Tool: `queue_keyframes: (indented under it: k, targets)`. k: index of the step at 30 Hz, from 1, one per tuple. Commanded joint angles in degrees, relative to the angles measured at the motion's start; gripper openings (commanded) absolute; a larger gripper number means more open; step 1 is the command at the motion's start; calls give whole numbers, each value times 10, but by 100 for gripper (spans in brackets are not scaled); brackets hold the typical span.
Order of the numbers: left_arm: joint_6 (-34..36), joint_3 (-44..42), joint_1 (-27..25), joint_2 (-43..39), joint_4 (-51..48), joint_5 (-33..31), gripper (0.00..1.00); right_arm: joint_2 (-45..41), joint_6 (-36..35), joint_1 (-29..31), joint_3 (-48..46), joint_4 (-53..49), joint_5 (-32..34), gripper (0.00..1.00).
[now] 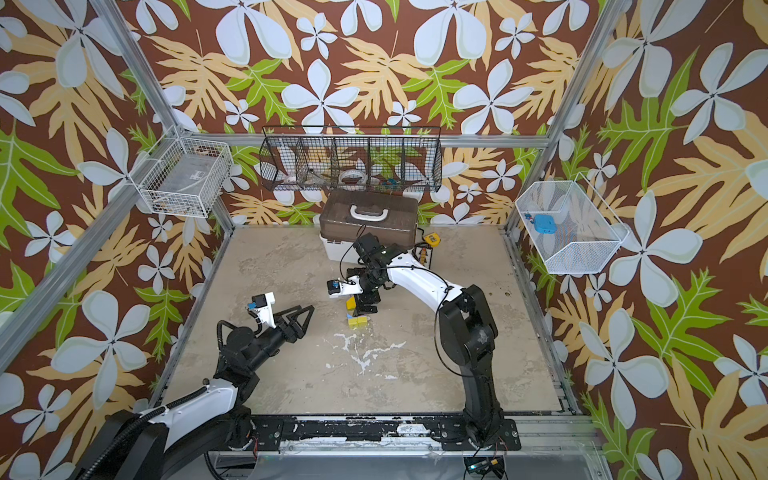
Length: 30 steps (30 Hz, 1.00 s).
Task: Build the wood block tower
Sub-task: 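Lower the yellow block onto the green cube atop the stack, then open the right gripper and raise it off the yellow block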
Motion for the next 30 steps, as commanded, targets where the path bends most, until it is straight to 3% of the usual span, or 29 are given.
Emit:
queue_keyframes:
  k: [1, 5, 11, 30]
  targets:
    - [7, 4, 0, 0, 5, 1, 79, -10, 8, -3, 3, 3, -13, 100]
    - [7, 4, -1, 1, 4, 1, 79, -19, 13, -5, -6, 15, -10, 100]
    - [7, 4, -1, -2, 4, 1, 79, -11, 29, -5, -15, 40, 44, 100]
    - [6, 6, -1, 3, 4, 2, 79, 21, 48, -6, 11, 39, 55, 100]
